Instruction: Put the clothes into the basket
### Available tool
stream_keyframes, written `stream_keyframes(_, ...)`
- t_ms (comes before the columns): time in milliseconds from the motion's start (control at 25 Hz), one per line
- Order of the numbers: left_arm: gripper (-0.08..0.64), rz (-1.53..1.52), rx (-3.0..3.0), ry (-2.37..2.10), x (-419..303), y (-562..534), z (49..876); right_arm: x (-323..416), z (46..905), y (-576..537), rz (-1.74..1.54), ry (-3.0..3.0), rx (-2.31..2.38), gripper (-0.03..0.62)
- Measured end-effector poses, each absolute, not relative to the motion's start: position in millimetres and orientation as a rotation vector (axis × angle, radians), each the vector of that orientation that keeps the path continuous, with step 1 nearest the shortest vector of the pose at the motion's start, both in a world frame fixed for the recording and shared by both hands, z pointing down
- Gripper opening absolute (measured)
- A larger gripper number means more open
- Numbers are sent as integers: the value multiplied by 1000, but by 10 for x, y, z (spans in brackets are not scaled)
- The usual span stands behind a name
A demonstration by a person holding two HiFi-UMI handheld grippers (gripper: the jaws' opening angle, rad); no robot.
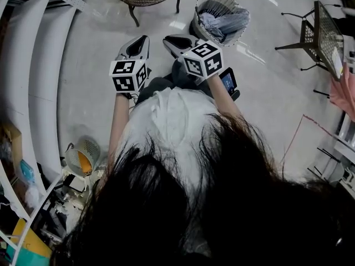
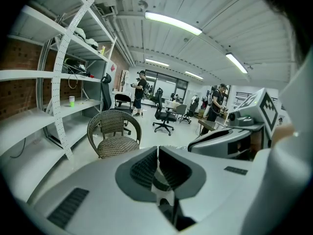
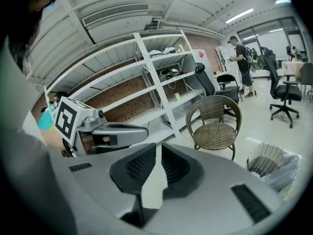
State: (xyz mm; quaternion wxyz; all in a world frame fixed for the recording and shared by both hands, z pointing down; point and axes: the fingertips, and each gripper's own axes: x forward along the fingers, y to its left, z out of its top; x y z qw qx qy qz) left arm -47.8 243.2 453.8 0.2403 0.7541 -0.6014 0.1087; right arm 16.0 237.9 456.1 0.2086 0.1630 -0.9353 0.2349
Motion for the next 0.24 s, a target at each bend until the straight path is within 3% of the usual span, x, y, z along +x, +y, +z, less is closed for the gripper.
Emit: stream_keyframes(240, 21, 296, 2056, -1655, -514, 2397, 4574, 128, 4595, 2345, 648, -2603, 444, 49)
